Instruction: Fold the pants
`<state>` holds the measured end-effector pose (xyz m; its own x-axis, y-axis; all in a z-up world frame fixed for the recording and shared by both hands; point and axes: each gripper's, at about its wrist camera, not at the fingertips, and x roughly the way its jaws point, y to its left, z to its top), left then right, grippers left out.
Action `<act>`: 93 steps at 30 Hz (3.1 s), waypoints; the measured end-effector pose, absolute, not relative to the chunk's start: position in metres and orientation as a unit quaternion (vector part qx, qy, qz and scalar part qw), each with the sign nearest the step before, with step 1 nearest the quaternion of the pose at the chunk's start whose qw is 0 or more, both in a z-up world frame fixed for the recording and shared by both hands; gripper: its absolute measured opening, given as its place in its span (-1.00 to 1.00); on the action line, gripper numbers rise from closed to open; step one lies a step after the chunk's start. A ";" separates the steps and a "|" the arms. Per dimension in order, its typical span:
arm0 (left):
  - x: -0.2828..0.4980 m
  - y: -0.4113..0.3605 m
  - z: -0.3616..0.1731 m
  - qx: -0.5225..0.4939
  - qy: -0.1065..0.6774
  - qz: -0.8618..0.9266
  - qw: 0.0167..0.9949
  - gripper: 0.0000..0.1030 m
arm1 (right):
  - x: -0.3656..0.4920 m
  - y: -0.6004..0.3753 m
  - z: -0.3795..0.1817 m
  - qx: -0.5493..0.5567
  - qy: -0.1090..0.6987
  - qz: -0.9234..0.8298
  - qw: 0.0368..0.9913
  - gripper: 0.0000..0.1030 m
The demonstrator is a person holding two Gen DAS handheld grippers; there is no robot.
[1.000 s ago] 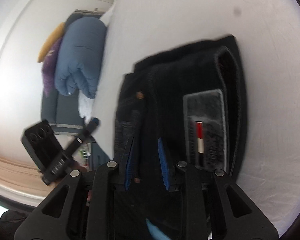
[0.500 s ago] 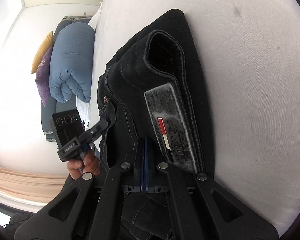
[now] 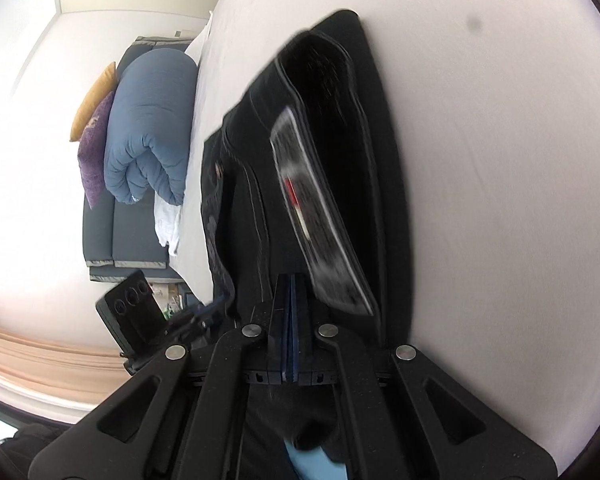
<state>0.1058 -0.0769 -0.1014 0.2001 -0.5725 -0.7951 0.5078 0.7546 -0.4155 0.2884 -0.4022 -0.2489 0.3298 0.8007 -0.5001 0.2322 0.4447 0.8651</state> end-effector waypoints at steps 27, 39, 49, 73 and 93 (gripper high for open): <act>0.122 -0.062 -0.042 0.005 0.471 -0.241 0.848 0.69 | 0.248 -0.444 -0.202 0.450 0.486 0.145 0.735 0.29; 0.170 -0.075 -0.095 -0.028 0.558 -0.246 0.792 0.44 | 0.296 -0.444 -0.222 0.435 0.530 0.125 0.718 0.22; 0.174 -0.095 -0.101 -0.014 0.572 -0.261 0.777 -0.26 | 0.340 -0.415 -0.225 0.370 0.569 0.102 0.727 -0.41; 0.251 -0.162 -0.043 0.045 0.500 -0.263 0.824 -0.64 | 0.428 -0.465 -0.142 0.262 0.510 0.098 0.813 -0.71; 0.244 -0.178 -0.046 0.085 0.446 -0.206 0.867 0.18 | 0.436 -0.468 -0.196 0.257 0.526 0.037 0.810 -0.33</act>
<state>0.2438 -0.1776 -0.0460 0.5175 -0.2821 -0.8079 0.4332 0.9005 -0.0370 0.4358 -0.4684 -0.1958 0.4442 0.3300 -0.8329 0.2104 0.8653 0.4550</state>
